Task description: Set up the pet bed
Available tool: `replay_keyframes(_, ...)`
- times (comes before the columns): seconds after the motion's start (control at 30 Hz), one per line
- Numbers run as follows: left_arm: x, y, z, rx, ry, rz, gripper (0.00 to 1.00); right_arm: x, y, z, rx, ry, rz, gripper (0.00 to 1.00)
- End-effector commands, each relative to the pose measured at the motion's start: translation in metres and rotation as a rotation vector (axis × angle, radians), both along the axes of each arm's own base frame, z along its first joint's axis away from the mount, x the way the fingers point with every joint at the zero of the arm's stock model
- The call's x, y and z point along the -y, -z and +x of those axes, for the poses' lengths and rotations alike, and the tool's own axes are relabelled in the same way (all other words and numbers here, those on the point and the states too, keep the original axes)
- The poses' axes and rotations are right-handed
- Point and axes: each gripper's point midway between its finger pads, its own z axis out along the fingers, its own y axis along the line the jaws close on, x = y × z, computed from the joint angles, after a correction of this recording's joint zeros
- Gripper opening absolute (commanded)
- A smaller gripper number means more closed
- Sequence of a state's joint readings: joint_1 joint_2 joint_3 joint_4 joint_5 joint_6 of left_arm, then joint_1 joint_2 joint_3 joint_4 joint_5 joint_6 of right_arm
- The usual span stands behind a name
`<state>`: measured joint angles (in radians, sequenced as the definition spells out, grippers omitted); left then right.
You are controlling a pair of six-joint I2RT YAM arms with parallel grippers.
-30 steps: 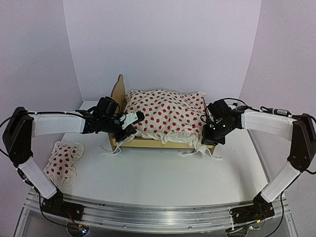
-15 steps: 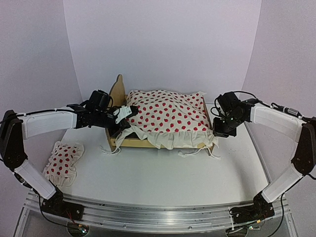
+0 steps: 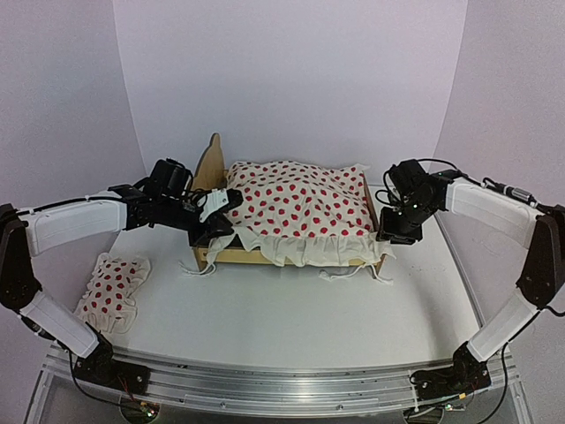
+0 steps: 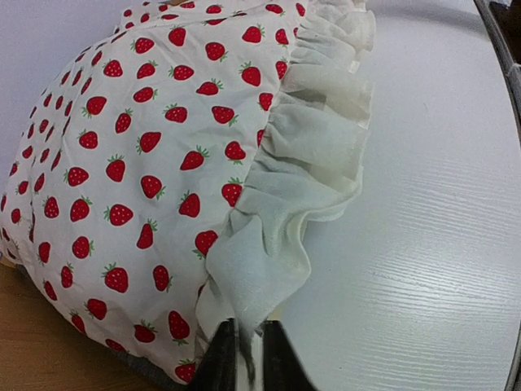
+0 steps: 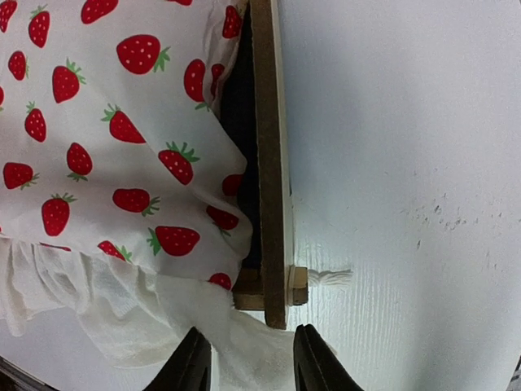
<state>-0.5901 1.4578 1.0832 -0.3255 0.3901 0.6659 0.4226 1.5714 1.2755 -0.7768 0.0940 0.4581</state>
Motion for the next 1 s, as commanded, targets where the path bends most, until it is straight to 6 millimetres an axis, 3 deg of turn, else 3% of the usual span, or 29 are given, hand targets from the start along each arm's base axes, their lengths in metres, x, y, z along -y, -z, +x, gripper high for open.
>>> replay_keyframes(0.0,0.012,-0.014,-0.018,-0.028,0.087,-0.064,0.36,-0.001,-0.05,0.011,0.111,0.017,0.042,0.46)
replay_keyframes(0.1,0.012,-0.019,-0.023,-0.045,0.096,-0.075,0.54,0.004,-0.076,0.013,0.183,0.049,0.041,0.49)
replay_keyframes(0.17,0.009,-0.025,-0.024,-0.06,0.071,-0.081,0.59,0.003,-0.091,0.012,0.232,0.059,0.037,0.49)
replay_keyframes(0.23,0.001,-0.031,-0.019,-0.074,0.0,-0.096,0.6,-0.013,-0.105,0.013,0.301,0.021,0.038,0.49)
replay_keyframes(0.3,-0.017,-0.036,-0.007,-0.137,-0.115,-0.146,0.58,-0.046,-0.116,0.014,0.384,-0.066,0.049,0.49)
replay_keyframes(0.43,-0.06,-0.027,-0.003,-0.247,-0.238,-0.213,0.55,-0.139,-0.128,0.009,0.506,-0.287,0.148,0.49)
replay_keyframes(0.53,-0.087,-0.017,-0.013,-0.195,-0.263,-0.189,0.55,-0.223,-0.118,-0.015,0.575,-0.496,0.243,0.48)
replay_keyframes(0.6,-0.102,-0.008,-0.023,-0.121,-0.25,-0.145,0.55,-0.266,-0.109,-0.029,0.622,-0.597,0.311,0.47)
replay_keyframes(0.7,-0.124,0.031,-0.032,-0.049,-0.256,-0.003,0.54,-0.324,-0.087,-0.053,0.627,-0.723,0.405,0.47)
replay_keyframes(0.8,-0.151,0.081,-0.032,-0.057,-0.288,0.142,0.48,-0.351,-0.076,-0.057,0.625,-0.75,0.463,0.47)
replay_keyframes(0.9,-0.163,0.099,-0.025,-0.067,-0.285,0.175,0.49,-0.37,-0.059,-0.059,0.639,-0.77,0.503,0.46)
replay_keyframes(0.97,-0.169,0.104,-0.009,-0.018,-0.294,0.204,0.51,-0.377,-0.041,-0.058,0.615,-0.767,0.498,0.46)
